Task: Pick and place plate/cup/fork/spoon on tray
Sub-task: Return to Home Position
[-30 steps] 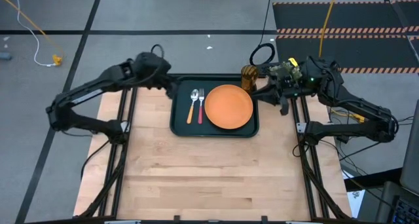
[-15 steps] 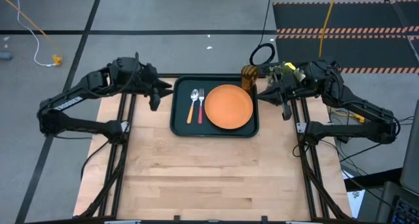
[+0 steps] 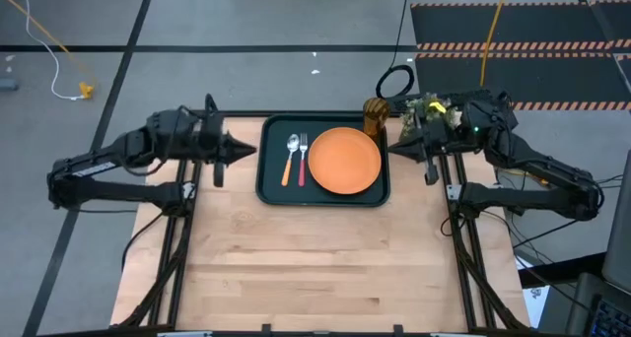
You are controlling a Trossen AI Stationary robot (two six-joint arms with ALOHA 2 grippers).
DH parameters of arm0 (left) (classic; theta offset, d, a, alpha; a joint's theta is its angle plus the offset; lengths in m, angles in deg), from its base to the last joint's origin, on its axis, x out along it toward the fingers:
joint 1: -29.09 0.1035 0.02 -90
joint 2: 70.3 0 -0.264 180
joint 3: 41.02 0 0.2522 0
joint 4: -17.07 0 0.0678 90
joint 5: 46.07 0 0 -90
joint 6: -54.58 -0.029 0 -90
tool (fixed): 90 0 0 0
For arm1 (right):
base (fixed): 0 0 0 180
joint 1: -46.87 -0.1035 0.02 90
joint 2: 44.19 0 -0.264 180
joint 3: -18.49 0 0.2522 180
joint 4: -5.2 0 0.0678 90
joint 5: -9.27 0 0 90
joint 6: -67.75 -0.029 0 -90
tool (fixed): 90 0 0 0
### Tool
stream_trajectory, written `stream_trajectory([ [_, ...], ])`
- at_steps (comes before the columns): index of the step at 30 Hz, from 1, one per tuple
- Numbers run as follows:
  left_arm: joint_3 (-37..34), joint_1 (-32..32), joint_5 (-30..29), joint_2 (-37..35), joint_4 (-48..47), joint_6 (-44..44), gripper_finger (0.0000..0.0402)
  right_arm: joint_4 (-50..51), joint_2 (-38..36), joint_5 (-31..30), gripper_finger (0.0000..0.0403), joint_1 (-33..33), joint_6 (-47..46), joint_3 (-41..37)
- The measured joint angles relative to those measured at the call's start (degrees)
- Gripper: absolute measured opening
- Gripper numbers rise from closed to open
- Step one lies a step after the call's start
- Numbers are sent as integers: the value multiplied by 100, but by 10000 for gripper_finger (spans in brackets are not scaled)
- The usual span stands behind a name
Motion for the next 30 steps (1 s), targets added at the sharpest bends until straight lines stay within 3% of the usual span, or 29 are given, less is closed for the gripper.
stream_trajectory([
  [4,-549,-23,-164,-471,128,500,14,-971,-237,-66,0,-2,96,-735],
  [14,-946,-23,-189,-690,-1095,643,11,-2210,-711,-1199,0,-1,166,-2278],
  [19,-1226,-100,-183,-718,-824,399,4,-2576,-897,-1497,0,-2,19,-2869],
  [25,-1836,-314,-91,-905,413,-250,3,-3174,-1073,-1488,0,-242,-288,-3439],
  [30,-2569,-368,-256,-1121,718,-85,2,-3206,-1272,-1712,0,-500,-304,-3758],
])
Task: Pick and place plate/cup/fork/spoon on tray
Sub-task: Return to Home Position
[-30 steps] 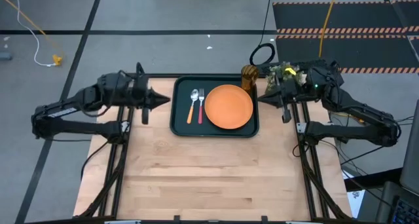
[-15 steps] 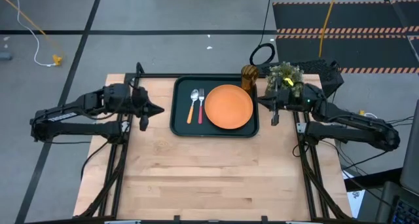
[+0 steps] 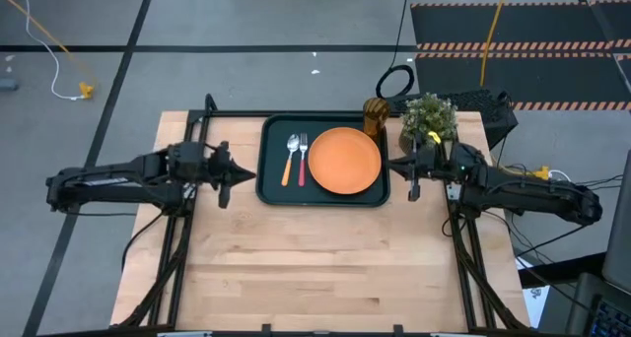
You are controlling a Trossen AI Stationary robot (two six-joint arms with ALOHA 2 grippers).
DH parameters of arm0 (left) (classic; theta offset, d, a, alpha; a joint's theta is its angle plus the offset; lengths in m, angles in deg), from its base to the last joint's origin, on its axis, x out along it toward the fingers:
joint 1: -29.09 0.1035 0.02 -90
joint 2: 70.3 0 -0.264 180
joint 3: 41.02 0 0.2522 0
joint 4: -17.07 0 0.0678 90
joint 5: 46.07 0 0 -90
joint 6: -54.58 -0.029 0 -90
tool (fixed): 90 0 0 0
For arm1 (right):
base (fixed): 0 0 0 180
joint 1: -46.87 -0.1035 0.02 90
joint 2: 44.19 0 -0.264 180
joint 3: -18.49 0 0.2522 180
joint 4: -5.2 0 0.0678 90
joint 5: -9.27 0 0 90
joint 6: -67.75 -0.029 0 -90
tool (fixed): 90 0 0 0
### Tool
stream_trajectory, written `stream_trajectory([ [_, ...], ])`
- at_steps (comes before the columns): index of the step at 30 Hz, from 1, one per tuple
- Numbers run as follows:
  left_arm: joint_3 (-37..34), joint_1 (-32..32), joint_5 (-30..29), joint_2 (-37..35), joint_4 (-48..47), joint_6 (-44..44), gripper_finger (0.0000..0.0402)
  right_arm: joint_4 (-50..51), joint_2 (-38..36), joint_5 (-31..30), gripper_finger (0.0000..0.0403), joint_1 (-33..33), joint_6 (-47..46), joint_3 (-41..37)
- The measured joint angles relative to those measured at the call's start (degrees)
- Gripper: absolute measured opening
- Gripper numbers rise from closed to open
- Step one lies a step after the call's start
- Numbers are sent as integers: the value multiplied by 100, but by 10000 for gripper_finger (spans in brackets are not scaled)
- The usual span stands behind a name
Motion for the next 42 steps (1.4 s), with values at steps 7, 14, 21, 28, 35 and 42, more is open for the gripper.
stream_trajectory([
  [7,-678,-1,-253,-19,-59,818,13,5,-283,-110,0,-220,-250,-471],
  [14,-936,2,-243,-22,14,1503,18,4,-542,-629,0,-331,-349,-809],
  [21,-1311,-67,-205,-107,934,983,5,-744,-767,-835,0,-329,-472,-1340],
  [28,-1523,-70,-133,-140,1564,1036,3,-1094,-865,-838,0,-423,-490,-1565],
  [35,-1526,-71,-83,-255,1571,1101,3,-1127,-980,-1362,0,-958,-292,-1421],
  [42,-1526,-70,-83,-264,1683,1095,3,-330,-1404,-1430,0,-1690,-452,-1421],
])
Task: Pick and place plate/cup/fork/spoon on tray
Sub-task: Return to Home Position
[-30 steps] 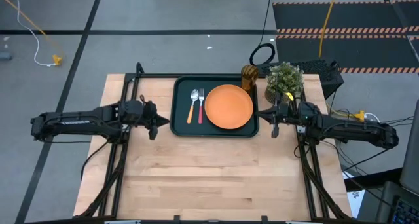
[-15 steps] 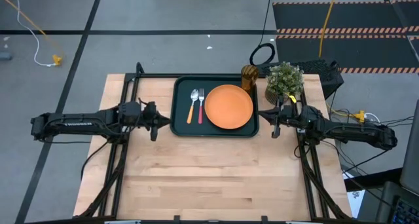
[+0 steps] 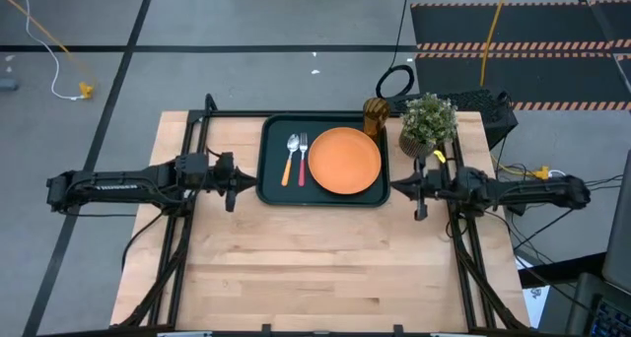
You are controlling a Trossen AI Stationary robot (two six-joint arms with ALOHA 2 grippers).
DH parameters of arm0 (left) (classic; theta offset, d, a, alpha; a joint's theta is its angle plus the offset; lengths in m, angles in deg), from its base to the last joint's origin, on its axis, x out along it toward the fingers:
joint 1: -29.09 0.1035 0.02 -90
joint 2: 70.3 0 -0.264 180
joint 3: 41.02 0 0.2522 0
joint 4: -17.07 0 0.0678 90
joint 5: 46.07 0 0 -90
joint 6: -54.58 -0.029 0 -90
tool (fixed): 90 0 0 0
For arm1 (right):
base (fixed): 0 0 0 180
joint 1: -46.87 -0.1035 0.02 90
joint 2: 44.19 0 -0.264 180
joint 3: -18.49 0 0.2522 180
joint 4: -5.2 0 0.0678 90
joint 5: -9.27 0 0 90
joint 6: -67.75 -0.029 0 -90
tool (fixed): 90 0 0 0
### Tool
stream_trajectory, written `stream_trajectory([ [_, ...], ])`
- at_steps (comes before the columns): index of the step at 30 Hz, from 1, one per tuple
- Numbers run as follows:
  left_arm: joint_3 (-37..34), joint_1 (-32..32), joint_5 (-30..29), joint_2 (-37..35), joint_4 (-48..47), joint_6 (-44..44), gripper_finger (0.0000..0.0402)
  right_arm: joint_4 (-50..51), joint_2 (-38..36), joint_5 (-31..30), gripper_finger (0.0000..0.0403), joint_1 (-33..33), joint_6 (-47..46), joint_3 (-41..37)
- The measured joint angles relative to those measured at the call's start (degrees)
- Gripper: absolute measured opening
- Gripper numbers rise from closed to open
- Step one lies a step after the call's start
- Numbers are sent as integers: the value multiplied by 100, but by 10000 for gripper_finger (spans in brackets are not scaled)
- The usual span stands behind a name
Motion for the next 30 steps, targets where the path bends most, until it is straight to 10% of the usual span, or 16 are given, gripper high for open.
stream_trajectory([
  [30,0,-1,-3,2,235,-109,3,623,-1311,-309,0,-363,-119,-335],
])
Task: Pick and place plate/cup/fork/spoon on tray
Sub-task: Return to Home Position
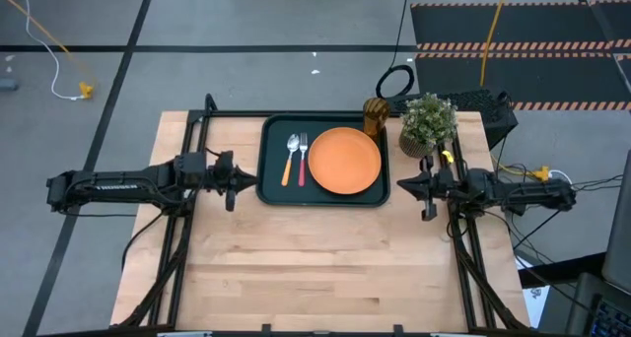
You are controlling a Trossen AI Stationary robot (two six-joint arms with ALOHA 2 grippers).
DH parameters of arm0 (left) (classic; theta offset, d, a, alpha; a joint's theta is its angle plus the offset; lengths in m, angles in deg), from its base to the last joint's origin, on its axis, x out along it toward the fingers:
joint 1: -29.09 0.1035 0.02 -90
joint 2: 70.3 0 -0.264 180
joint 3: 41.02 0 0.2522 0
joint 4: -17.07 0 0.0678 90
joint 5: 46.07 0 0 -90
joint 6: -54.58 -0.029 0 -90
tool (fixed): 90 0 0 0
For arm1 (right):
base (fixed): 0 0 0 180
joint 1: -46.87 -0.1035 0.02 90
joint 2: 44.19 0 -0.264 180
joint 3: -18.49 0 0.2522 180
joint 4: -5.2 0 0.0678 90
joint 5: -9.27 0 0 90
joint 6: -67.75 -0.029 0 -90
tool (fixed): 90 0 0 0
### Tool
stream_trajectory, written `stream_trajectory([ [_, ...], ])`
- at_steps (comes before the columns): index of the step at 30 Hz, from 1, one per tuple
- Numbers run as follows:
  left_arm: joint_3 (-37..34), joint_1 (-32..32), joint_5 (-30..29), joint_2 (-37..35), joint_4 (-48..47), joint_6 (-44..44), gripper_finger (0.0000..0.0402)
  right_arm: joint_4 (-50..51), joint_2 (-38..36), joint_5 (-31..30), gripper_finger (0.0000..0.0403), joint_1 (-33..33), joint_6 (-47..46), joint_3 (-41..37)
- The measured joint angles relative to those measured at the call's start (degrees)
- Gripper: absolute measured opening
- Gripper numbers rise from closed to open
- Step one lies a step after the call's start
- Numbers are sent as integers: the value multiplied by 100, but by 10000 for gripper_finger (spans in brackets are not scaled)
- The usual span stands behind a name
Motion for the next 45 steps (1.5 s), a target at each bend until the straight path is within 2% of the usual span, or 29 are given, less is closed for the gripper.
stream_trajectory([
  [4,0,2,-1,0,64,-5,3,355,-407,30,0,0,-29,-4],
  [23,2,2,-1,-39,103,-29,5,1148,-408,202,0,0,-327,16],
  [29,7,0,-1,-133,114,-152,3,1155,-329,194,0,11,454,14],
  [37,9,0,3,-694,-107,-661,3,1134,-331,192,0,11,571,14],
  [45,9,0,53,-1576,-1171,-1044,3,1132,-331,192,0,11,571,14],
])
